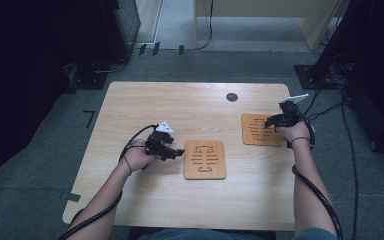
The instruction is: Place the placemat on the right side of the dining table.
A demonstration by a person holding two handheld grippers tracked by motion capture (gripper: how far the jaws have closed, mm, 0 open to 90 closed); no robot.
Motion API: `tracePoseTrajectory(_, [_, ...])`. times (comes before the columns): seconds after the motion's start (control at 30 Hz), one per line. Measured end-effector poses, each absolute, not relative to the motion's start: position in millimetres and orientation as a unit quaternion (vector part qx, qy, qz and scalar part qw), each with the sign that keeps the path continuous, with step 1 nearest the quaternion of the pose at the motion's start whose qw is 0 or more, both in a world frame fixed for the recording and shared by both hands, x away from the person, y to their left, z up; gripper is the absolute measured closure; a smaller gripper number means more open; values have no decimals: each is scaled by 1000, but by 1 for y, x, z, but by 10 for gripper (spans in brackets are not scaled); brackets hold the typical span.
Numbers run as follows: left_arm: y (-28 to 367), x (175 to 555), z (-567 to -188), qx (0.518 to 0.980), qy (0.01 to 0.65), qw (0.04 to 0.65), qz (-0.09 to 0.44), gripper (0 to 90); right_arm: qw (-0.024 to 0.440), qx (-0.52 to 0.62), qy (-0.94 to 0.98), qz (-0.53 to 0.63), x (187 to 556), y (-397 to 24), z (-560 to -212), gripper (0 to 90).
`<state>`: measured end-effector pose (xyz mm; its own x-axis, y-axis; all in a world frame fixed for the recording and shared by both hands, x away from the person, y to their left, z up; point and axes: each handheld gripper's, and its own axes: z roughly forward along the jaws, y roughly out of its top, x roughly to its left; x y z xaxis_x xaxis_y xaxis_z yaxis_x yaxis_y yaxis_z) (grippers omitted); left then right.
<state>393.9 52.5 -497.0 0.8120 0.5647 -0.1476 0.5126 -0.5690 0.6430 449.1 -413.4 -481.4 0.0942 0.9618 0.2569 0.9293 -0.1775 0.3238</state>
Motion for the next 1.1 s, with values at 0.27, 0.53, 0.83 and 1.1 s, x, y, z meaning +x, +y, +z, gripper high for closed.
tracePoseTrajectory(0.27, [53, 394, -497, 884, 305, 351, 36, 255, 47, 725, 650, 222, 445, -408, -476, 332])
tracePoseTrajectory(0.53, [56, 393, -496, 883, 308, 351, 37, 254, 49, 710, 662, 235, 439, -397, -473, 308])
tracePoseTrajectory(0.83, [55, 393, -497, 884, 309, 349, 36, 253, 57, 702, 661, 258, 432, -390, -470, 291])
tracePoseTrajectory(1.1, [55, 392, -498, 884, 309, 348, 36, 252, 60, 693, 668, 266, 426, -384, -472, 279])
